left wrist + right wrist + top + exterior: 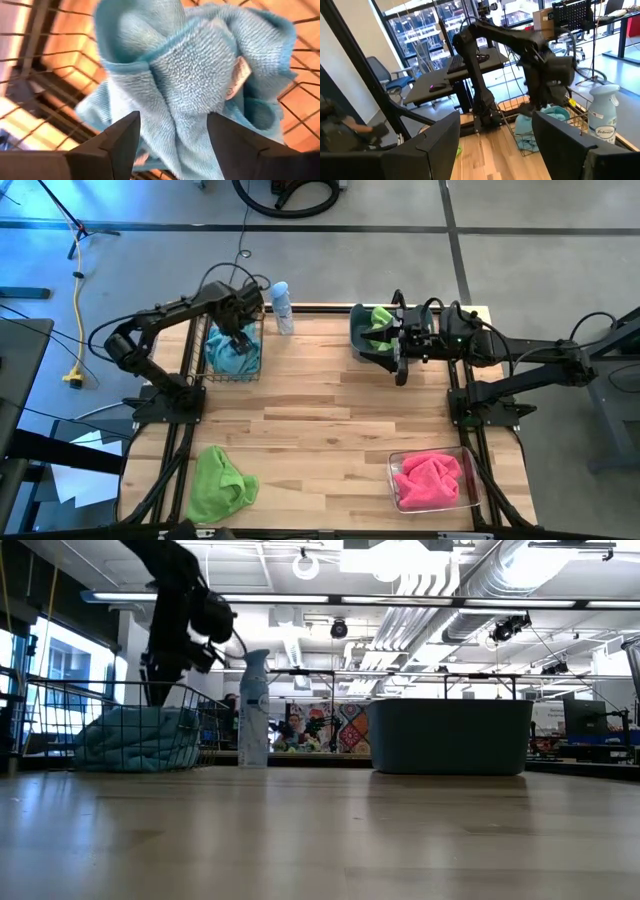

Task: Sort microfiber towel by color & place in baskets
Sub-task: Put the green towel into the blue bin

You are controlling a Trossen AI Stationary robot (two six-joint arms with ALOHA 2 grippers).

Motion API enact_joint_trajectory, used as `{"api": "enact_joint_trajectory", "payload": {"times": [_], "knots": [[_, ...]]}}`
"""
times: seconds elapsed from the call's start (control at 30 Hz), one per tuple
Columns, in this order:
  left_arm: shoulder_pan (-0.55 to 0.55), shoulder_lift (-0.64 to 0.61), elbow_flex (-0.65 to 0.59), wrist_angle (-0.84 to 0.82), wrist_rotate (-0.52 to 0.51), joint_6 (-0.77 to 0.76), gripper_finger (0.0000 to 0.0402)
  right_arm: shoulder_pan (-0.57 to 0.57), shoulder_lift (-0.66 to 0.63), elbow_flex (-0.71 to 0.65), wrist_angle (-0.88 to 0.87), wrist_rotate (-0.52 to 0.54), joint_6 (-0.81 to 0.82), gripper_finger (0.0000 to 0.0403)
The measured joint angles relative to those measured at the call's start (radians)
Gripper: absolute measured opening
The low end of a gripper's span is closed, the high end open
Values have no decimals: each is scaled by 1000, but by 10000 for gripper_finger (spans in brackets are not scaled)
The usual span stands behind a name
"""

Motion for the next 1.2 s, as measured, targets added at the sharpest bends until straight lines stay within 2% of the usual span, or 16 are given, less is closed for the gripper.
{"api": "enact_joint_trajectory", "payload": {"times": [0.27, 0.5, 0.63, 0.87, 1.0, 1.2], "knots": [[2, -73, 130, -79, -51, -46, 223, 0, 0, 0, -4, 0, -37, 243], [-19, -232, 206, -24, 120, -163, 223, 0, 0, 0, -4, 0, -57, 243], [-74, -370, 205, 73, 168, -249, 223, 0, 0, 0, -4, 0, -57, 243], [-208, -567, 205, 300, 181, -336, 223, 0, 0, 0, 5, 0, -61, 243], [-281, -632, 185, 488, 181, -342, 223, 0, 0, 0, 65, 0, -104, 243], [-423, -666, 69, 792, 195, -366, 223, -23, 0, 0, 202, 1, -103, 243]]}}
